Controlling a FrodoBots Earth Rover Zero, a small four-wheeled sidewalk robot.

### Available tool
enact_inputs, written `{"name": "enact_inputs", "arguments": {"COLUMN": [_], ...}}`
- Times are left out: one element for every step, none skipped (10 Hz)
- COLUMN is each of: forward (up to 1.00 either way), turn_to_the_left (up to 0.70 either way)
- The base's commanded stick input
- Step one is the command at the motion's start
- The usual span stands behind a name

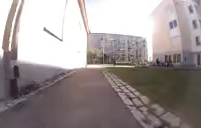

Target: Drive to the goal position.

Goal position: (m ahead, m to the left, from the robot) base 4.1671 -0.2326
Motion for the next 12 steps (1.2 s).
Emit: {"name": "enact_inputs", "arguments": {"forward": [0.70, 0.70, 0.70, 0.70, 0.70, 0.70, 0.70, 0.70, 0.70, 0.70, 0.70, 0.70], "turn_to_the_left": [0.00, 0.00, 0.00, 0.00, 0.00, 0.00, 0.00, 0.00, 0.00, 0.00, 0.00, 0.00]}}
